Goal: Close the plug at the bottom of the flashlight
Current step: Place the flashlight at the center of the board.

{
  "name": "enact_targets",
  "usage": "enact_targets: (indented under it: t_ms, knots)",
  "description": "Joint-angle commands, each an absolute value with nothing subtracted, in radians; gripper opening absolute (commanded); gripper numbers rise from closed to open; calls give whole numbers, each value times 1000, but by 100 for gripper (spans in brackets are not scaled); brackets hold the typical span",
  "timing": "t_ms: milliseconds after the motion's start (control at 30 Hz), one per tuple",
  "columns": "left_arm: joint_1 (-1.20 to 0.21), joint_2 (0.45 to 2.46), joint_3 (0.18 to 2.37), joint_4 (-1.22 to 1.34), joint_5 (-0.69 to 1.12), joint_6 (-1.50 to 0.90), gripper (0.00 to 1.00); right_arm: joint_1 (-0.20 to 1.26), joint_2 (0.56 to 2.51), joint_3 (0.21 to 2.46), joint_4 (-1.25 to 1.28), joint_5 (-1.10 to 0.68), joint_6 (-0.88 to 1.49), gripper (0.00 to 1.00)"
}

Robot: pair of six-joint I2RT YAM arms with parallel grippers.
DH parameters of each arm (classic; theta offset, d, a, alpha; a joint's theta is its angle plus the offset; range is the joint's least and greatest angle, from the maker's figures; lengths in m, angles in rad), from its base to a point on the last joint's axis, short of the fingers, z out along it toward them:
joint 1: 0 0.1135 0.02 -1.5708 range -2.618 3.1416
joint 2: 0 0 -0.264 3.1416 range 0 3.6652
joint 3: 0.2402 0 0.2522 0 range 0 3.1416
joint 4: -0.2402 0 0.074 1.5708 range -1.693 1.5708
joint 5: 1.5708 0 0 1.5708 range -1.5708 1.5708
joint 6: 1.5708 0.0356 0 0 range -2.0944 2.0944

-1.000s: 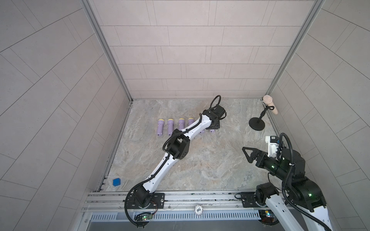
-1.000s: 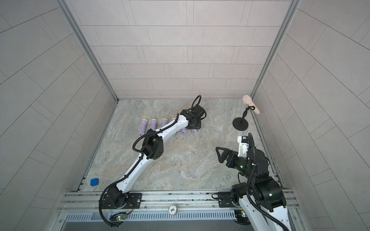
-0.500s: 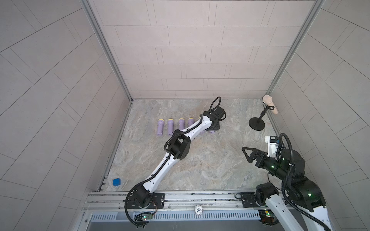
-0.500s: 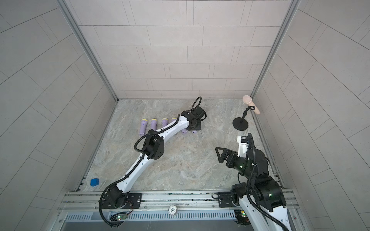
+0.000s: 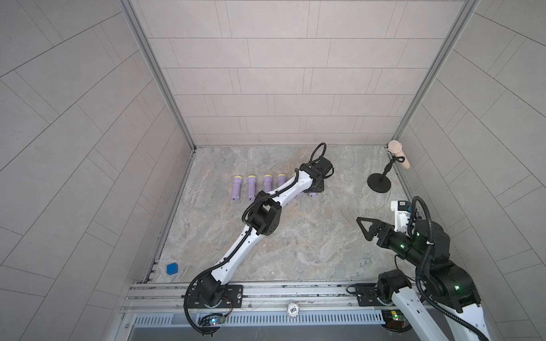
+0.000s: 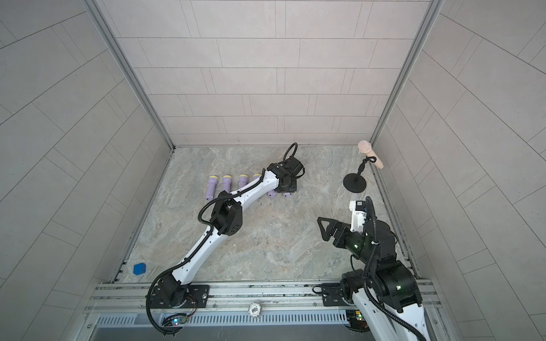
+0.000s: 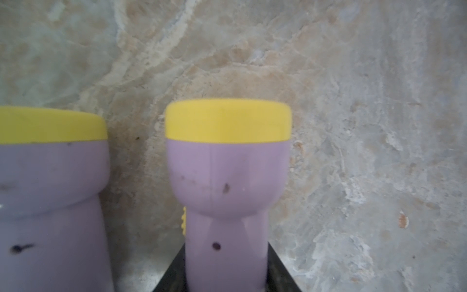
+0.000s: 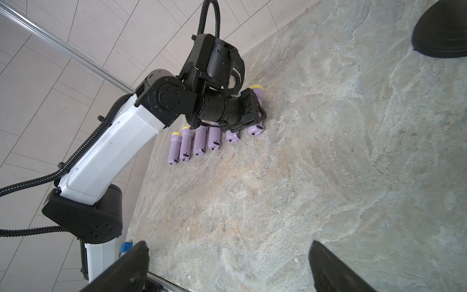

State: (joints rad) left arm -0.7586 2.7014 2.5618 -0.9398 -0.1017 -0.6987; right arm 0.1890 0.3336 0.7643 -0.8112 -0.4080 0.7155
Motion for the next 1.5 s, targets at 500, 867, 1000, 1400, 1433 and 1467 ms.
enact_targets:
  t_ms: [500, 867, 1000, 1400, 1433, 1467]
  knots:
    - [-750, 2712, 2597, -978, -136, -688, 56, 192, 325, 755, -779, -417, 726, 100]
    - [-750, 2683, 2597, -981, -137, -690, 61, 192, 331, 765, -777, -416, 724, 100]
    - [-752, 2669, 2597, -979, -138, -688, 65, 192, 337, 768, -776, -414, 724, 100]
    - [-752, 2601, 2599, -951, -135, -675, 76, 193, 347, 771, -770, -408, 725, 100]
    - [-753, 2594, 2600, -947, -135, -675, 78, 194, 347, 772, -769, -408, 726, 100]
    - [-753, 2586, 2600, -944, -136, -672, 79, 195, 348, 773, -769, -408, 726, 100]
